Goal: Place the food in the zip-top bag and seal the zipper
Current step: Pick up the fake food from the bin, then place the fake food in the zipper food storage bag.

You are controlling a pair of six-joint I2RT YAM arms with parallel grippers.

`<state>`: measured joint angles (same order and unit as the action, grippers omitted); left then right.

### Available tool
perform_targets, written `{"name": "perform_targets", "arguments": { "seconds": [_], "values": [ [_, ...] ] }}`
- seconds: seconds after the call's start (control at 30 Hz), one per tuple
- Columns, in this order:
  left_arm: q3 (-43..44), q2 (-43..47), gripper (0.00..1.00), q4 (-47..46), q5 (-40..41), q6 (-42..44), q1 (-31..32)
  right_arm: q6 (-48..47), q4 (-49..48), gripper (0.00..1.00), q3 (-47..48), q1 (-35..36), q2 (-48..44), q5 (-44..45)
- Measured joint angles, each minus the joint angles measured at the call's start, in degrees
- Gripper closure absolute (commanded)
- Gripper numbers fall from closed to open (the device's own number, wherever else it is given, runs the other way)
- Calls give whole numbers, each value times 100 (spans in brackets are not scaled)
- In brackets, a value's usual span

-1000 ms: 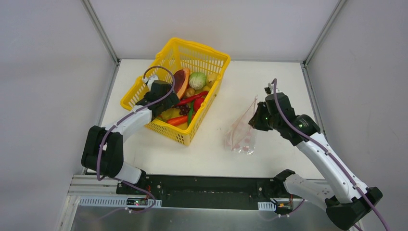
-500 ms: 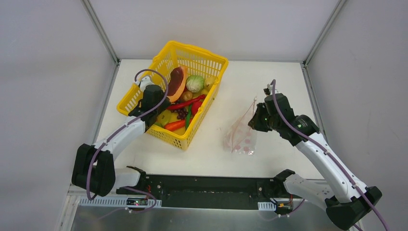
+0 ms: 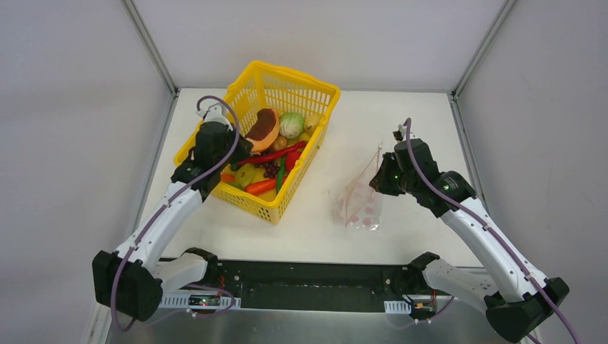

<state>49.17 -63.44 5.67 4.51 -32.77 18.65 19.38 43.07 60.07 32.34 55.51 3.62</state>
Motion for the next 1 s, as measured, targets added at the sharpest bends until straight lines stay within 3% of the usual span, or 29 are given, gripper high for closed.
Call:
{"name": "perform_targets", "arguments": {
  "seconds": [0.4, 0.73, 1.0],
  "values": [
    [1344, 1300, 100, 1246, -1126, 522, 175, 4, -44, 96, 2, 0, -7, 2],
    [2002, 1591, 100, 2179, -1906, 581, 1510, 37, -59, 95, 13, 0, -7, 111],
    [2081, 1871, 100, 3211, -1838, 708, 2256, 273, -173, 95, 127, 0, 26, 138]
  ]
}}
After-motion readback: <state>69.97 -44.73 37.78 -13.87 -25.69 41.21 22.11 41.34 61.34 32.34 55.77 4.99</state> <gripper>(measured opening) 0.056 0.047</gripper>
